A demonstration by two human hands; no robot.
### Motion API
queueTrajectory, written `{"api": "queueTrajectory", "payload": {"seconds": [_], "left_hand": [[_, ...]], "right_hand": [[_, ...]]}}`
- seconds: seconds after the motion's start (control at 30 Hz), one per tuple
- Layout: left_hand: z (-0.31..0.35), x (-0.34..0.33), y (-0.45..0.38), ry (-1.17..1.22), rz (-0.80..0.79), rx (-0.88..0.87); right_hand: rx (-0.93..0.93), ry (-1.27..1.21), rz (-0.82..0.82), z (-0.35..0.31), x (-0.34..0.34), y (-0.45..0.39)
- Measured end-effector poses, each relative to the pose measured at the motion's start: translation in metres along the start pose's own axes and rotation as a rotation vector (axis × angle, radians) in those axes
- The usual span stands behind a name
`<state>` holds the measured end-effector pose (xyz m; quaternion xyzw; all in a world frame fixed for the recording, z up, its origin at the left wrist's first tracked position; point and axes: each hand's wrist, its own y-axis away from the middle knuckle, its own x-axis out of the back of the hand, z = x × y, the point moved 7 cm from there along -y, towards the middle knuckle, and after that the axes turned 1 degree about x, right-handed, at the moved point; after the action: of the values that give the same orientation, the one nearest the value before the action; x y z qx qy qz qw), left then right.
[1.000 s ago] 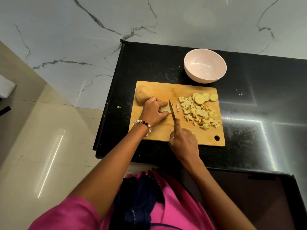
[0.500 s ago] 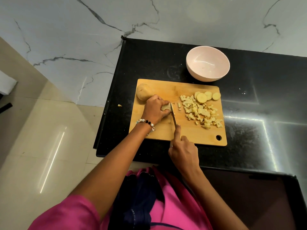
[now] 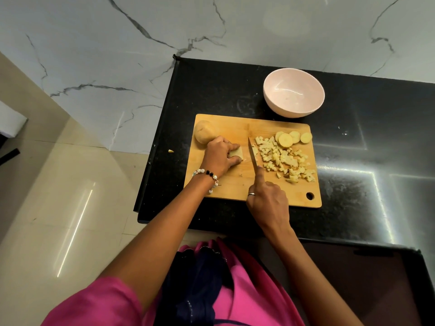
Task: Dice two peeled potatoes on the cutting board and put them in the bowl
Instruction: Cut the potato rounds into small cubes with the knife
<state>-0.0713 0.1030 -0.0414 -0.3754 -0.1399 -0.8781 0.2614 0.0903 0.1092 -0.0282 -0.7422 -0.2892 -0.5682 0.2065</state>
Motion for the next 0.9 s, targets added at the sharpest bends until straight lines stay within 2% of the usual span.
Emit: {"api": "queueTrajectory", "payload": {"seconds": [0.27, 0.5, 0.63, 0.73, 0.8, 0.9], "left_hand": [[-0.004, -0.001, -0.004, -0.095, -0.006, 0.045], [0.000, 0.000, -0.005, -0.140, 0.002, 0.038], [-0.002, 0.002, -0.002, -0.101, 0.016, 0.038], [-0.003, 0.002, -0.001, -0.066, 0.022, 0.042], [-0.003, 0.003, -0.001, -0.061, 0.016, 0.045], [-0.004, 0.003, 0.000, -0.051, 0.017, 0.060]], "right_hand": [[0.044, 0.019, -0.102, -0.019, -0.009, 0.002], [0.073, 0.132, -0.077, -0.033, -0.012, -0.014], [0.076, 0.104, -0.089, -0.029, -0.014, 0.005], [0.070, 0.175, -0.095, -0.022, -0.020, 0.019], [0.074, 0.184, -0.041, -0.021, -0.017, 0.018], [0.063, 0.143, -0.080, -0.021, -0.014, 0.007]]}}
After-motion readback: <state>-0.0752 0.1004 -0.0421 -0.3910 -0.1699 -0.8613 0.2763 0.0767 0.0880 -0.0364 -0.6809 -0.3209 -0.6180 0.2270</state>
